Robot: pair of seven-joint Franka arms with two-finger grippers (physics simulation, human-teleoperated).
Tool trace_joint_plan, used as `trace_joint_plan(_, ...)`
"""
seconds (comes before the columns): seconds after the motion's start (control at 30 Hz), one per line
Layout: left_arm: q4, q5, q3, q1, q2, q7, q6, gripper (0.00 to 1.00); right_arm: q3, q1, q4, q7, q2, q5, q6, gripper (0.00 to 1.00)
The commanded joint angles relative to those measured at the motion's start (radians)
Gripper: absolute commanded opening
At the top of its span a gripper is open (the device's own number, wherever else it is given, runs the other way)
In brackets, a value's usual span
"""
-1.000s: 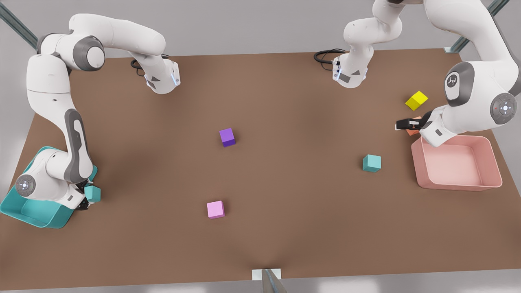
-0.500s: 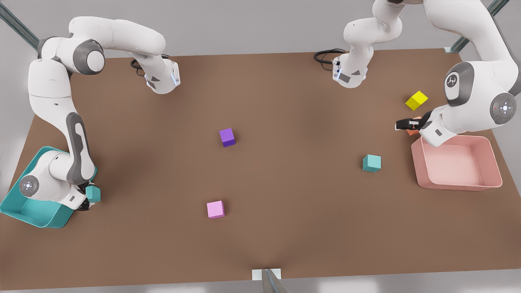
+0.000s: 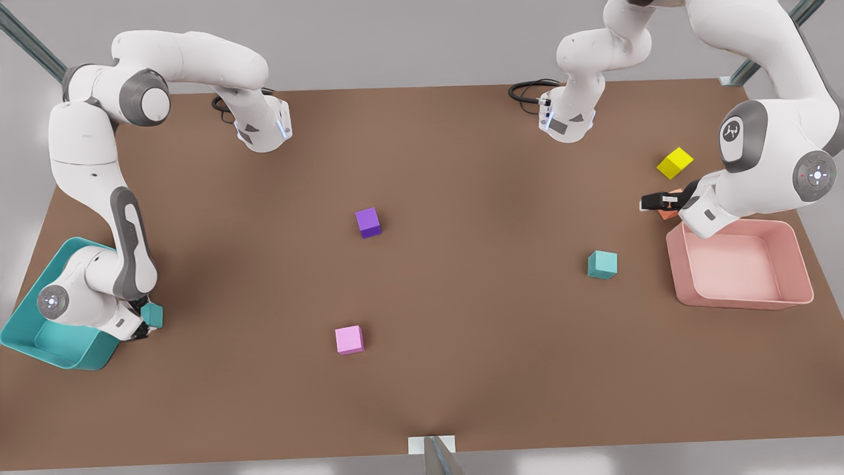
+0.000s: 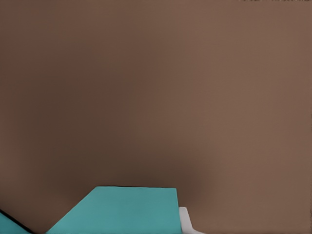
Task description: Stack the two blue cubes on top of each other
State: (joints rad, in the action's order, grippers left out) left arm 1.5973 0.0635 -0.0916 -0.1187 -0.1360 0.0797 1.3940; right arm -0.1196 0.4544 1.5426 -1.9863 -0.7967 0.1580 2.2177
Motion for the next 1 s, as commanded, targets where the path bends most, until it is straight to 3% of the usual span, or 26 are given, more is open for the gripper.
trace_joint_plan(0.0,0.0,-0.001,0.0,0.001,0.001,0.0,0.0,1.0,0.0,-0.008,-0.001,0.049,0.004,-0.002,-0.003,0.55)
trace_joint_plan(0.17,0.0,-0.001,0.0,-0.001,0.001,0.0,0.0,1.0,-0.011,-0.095,-0.004,0.185,0.054,-0.009,-0.107,0.55)
trace_joint_plan(0.33,0.0,-0.001,0.0,-0.001,0.001,-0.001,0.002,1.0,-0.014,-0.373,-0.021,0.552,0.131,-0.08,-0.279,0.56)
trace_joint_plan(0.37,0.0,0.001,0.0,-0.002,0.001,-0.003,0.002,1.0,-0.032,-0.434,-0.029,0.655,0.131,-0.115,-0.291,0.56)
trace_joint_plan(0.43,0.0,-0.001,0.0,-0.004,-0.017,-0.037,0.003,1.0,-0.179,-0.457,-0.03,0.928,0.131,-0.109,-0.302,0.56)
trace_joint_plan(0.47,0.0,-0.001,0.0,-0.001,-0.033,-0.081,0.026,1.0,-0.203,-0.536,-0.064,1.078,0.122,-0.112,-0.302,0.56)
trace_joint_plan(0.57,0.019,-0.027,-0.004,0.01,-0.071,-0.106,0.135,1.0,-0.204,-0.76,-0.194,1.454,0.077,-0.114,-0.3,0.56)
trace_joint_plan(0.6,0.101,-0.044,0.085,0.102,-0.073,-0.112,0.236,1.0,-0.204,-0.822,-0.246,1.586,0.042,-0.117,-0.294,0.56)
trace_joint_plan(0.67,0.234,-0.044,0.115,0.096,-0.089,-0.09,0.499,1.0,-0.204,-0.905,-0.314,1.733,-0.024,-0.138,-0.248,0.56)
trace_joint_plan(0.73,0.263,-0.042,0.116,0.08,-0.122,-0.087,0.611,1.0,-0.203,-0.977,-0.386,1.859,-0.101,-0.137,-0.182,0.56)
trace_joint_plan(0.87,0.369,0.009,0.115,0.091,-0.128,-0.061,0.651,1.0,-0.195,-1.025,-0.429,1.919,-0.194,-0.13,-0.059,0.58)
trace_joint_plan(0.9,0.391,0.01,0.115,0.09,-0.128,0.107,0.651,1.0,-0.195,-1.025,-0.429,1.919,-0.21,-0.13,-0.027,0.67)
trace_joint_plan(0.93,0.4,0.009,0.115,0.09,-0.131,0.169,0.662,1.0,-0.195,-1.025,-0.429,1.916,-0.217,-0.129,-0.01,1.0)
trace_joint_plan(0.97,0.401,0.009,0.115,0.09,-0.139,0.195,0.669,1.0,-0.195,-1.025,-0.429,1.914,-0.219,-0.129,-0.007,1.0)
